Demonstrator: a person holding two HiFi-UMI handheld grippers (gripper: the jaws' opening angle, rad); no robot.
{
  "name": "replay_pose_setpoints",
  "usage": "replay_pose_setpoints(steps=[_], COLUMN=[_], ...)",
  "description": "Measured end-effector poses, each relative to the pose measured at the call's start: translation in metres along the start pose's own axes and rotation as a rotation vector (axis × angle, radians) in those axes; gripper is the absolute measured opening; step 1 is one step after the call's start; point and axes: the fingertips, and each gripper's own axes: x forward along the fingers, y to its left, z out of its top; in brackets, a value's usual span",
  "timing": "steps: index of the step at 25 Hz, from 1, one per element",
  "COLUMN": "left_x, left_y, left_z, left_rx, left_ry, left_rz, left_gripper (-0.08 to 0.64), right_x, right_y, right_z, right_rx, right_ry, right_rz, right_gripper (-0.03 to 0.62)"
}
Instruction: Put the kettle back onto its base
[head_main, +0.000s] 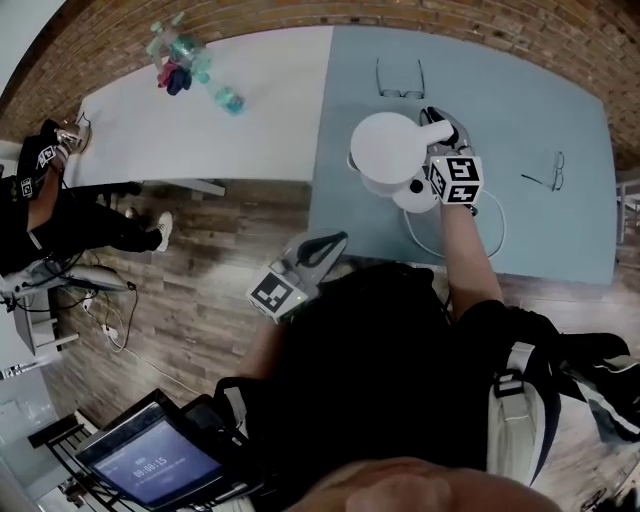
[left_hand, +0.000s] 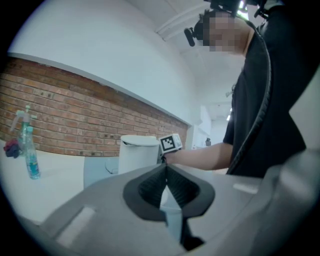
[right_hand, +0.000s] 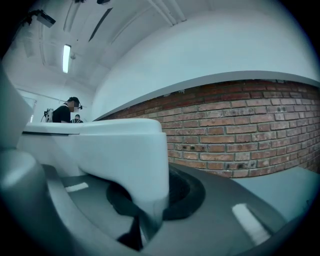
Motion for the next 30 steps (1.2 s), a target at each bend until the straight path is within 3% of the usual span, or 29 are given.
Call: replay_pose_setpoints(steps=[16, 30], left_x=[0.035, 0.049], left_y=[-0.038, -0.039], left_z=[0.000, 0.001], left_rx=[0.008, 0.016], left_ry=[0.023, 0.045], left_rz=[-0.199, -0.227], left_gripper=[0.002, 0.002], right_x=[-0.089, -0.102], right_y=[-0.065, -0.079], right_z=[-0.005, -0.018], right_rx=[0.032, 0.066], right_ry=[0.012, -0.011], right_rz=[-0.198, -0.222], right_gripper=[0.048, 0.049])
